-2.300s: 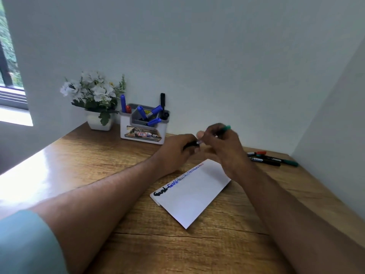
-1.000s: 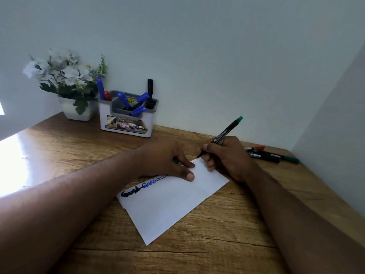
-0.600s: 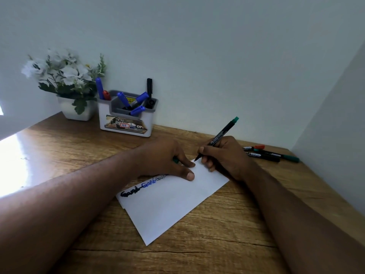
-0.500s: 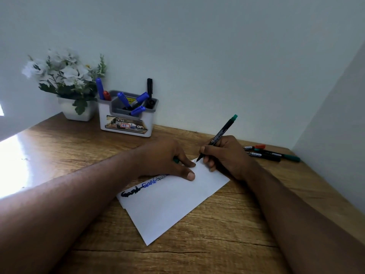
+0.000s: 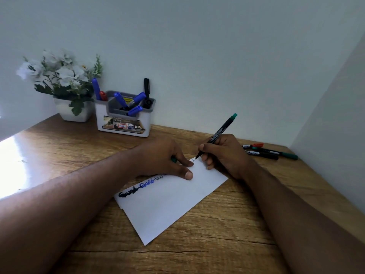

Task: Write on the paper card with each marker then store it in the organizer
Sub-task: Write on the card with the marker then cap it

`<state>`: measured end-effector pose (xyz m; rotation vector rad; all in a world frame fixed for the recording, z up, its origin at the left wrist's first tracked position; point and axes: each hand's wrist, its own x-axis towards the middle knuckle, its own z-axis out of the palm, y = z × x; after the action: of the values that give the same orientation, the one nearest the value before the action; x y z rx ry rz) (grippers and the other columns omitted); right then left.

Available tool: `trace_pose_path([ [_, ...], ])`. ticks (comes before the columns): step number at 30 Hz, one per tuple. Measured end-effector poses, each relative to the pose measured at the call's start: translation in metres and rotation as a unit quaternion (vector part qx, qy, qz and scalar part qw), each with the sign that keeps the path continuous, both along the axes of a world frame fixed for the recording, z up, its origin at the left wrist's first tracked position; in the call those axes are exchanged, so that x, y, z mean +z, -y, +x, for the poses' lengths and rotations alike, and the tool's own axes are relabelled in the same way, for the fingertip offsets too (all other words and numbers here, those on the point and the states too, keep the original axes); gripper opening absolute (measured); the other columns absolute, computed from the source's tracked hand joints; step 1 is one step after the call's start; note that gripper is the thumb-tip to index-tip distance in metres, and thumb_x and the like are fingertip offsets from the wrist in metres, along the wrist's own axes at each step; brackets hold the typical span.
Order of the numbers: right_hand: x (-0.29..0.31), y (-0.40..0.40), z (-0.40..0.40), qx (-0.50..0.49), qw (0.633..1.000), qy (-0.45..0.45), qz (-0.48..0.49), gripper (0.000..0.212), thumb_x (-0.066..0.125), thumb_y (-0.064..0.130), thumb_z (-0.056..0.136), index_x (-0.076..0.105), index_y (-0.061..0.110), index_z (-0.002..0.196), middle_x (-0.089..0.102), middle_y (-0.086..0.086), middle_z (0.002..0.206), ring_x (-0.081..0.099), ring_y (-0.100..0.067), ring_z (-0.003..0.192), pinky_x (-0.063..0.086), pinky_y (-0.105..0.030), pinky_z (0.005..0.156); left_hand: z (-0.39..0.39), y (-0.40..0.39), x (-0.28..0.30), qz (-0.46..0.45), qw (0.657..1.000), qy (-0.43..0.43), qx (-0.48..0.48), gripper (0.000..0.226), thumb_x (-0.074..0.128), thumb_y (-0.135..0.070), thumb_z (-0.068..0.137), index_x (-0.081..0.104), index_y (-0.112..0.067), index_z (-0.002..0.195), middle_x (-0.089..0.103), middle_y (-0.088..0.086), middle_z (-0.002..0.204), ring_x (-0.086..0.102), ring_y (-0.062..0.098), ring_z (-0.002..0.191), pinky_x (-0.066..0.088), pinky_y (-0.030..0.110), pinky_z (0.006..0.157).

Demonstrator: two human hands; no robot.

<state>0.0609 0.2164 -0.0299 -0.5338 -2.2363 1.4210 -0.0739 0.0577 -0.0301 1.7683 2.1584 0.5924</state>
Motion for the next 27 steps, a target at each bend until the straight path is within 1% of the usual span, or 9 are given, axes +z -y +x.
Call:
trace_pose_path([
  [4,-0.0003,0.0005,-0.0005,0.0,1.0,0.007,0.006,0.016,0.062,0.006,0.09,0.071,-0.004,0.082,0.065,-0.012,0.059,0.058,-0.016,0.046,0.052,-0.025,0.045,-0.0005,-0.0003,-0.0005,0.001,1.0,0.003,0.002,0.046,0.071,-0.056,0.074,0.067,-0.038,0.116,0.066,-0.015,0.122,0.059,-0.002,0.099,0.049,0.029,0.094],
  [8,-0.0003,-0.0001,-0.0001,-0.002,1.0,0.006,0.012,0.016,0.063,0.006,0.089,0.07,-0.003,0.079,0.065,-0.01,0.057,0.058,-0.016,0.046,0.052,-0.026,0.045,-0.0006,0.0,-0.001,0.002,1.0,0.01,-0.002,0.046,0.071,-0.056,0.074,0.067,-0.037,0.116,0.065,-0.016,0.122,0.058,-0.004,0.1,0.047,0.027,0.096],
  [12,-0.0012,-0.0004,-0.0007,-0.009,1.0,0.002,0.01,0.016,0.063,0.006,0.089,0.07,-0.005,0.079,0.064,-0.011,0.057,0.058,-0.017,0.046,0.052,-0.026,0.045,0.0003,-0.0002,-0.0005,0.005,1.0,0.009,0.0,0.045,0.071,-0.055,0.074,0.067,-0.037,0.115,0.066,-0.015,0.122,0.059,-0.001,0.105,0.047,0.03,0.098],
  [16,-0.0006,-0.0003,-0.0007,-0.014,1.0,0.003,0.017,0.017,0.062,0.006,0.09,0.07,-0.006,0.081,0.064,-0.013,0.059,0.059,-0.017,0.046,0.052,-0.026,0.045,0.0008,0.0003,-0.0003,0.003,1.0,0.008,-0.002,0.045,0.071,-0.054,0.075,0.067,-0.036,0.117,0.065,-0.014,0.124,0.058,-0.003,0.1,0.047,0.026,0.095],
  [19,-0.0007,-0.0012,-0.0003,-0.017,1.0,0.005,0.013,0.016,0.062,0.006,0.089,0.069,-0.006,0.081,0.063,-0.014,0.06,0.058,-0.016,0.046,0.053,-0.026,0.045,0.0006,-0.0004,0.0002,0.0,1.0,0.002,-0.004,0.046,0.07,-0.055,0.076,0.066,-0.037,0.117,0.064,-0.014,0.126,0.058,-0.001,0.102,0.047,0.028,0.096],
  [23,-0.0002,-0.0007,-0.0008,-0.024,1.0,0.005,0.009,0.017,0.062,0.006,0.09,0.069,-0.009,0.086,0.065,-0.018,0.067,0.06,-0.015,0.047,0.053,-0.025,0.046,-0.0008,-0.0002,-0.0004,-0.001,1.0,0.003,-0.002,0.046,0.07,-0.056,0.075,0.066,-0.038,0.117,0.065,-0.013,0.125,0.059,-0.001,0.099,0.048,0.028,0.094],
  [27,0.0,0.0004,-0.0001,-0.032,0.999,0.007,0.012,0.017,0.06,0.005,0.091,0.068,-0.007,0.084,0.063,-0.012,0.059,0.058,-0.013,0.044,0.051,-0.024,0.043,-0.0015,-0.0015,-0.0014,0.0,1.0,0.004,-0.004,0.046,0.07,-0.056,0.075,0.066,-0.037,0.117,0.064,-0.012,0.126,0.059,-0.001,0.1,0.048,0.027,0.093],
])
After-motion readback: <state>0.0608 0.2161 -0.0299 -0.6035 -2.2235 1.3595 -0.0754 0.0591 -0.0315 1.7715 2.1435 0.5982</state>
